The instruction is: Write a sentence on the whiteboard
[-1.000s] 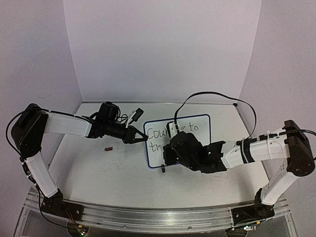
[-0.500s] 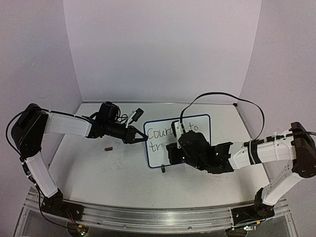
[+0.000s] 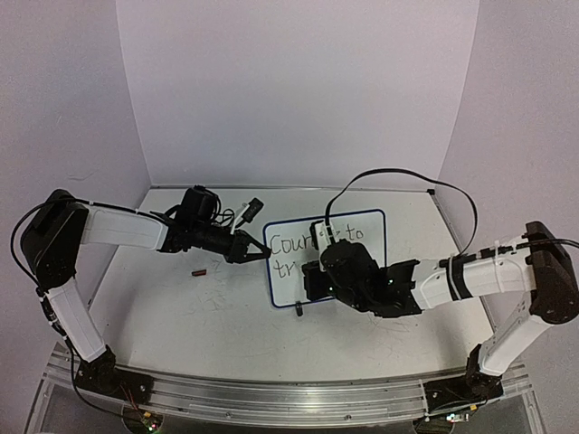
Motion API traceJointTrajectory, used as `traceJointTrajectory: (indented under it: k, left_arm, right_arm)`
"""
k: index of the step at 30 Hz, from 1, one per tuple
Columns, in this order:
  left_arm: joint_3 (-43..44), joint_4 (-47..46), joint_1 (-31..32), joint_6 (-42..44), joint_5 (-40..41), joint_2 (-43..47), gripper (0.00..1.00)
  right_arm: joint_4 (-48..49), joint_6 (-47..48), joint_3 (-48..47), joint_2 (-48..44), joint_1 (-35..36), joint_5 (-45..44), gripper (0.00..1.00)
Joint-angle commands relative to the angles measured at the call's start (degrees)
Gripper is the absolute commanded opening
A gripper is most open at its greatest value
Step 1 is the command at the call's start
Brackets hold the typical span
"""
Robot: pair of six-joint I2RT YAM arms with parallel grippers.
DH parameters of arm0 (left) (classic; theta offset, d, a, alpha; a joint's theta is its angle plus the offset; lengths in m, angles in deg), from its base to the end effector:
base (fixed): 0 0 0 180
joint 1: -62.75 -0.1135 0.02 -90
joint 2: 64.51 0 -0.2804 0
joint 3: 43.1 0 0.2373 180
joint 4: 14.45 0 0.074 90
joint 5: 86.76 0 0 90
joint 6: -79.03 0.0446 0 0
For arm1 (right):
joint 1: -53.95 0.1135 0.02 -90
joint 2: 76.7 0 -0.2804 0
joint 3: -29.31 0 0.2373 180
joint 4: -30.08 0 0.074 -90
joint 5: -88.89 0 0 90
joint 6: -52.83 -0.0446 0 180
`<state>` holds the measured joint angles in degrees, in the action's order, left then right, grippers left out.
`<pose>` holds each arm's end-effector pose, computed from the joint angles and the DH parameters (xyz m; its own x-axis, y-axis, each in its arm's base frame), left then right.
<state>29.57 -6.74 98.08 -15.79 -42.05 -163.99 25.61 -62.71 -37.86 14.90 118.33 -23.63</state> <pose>0.2793 -0.2368 0.2233 -0.5350 0.3068 -0.7872 0.8426 0.2620 -0.4705 0.1645 0.3035 0.2400 -0.4851 -0.0906 -0.8697 -0.5306 0.8211 0.2104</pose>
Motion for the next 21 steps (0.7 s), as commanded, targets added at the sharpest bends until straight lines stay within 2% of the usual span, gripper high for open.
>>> traceJointTrajectory:
  k: [1,21]
  left_arm:
    - [1.0,4.1,1.2,2.1,0.2,0.0,0.00]
    - [1.1,4.3,1.3,2.1,0.1,-0.3,0.00]
  right_arm:
    - [-1.2,-0.2,-2.6,1.0,-0.1,-2.8,0.00]
    - [-3.9,-4.9,1.6,-0.4,0.2,-0.4,0.00]
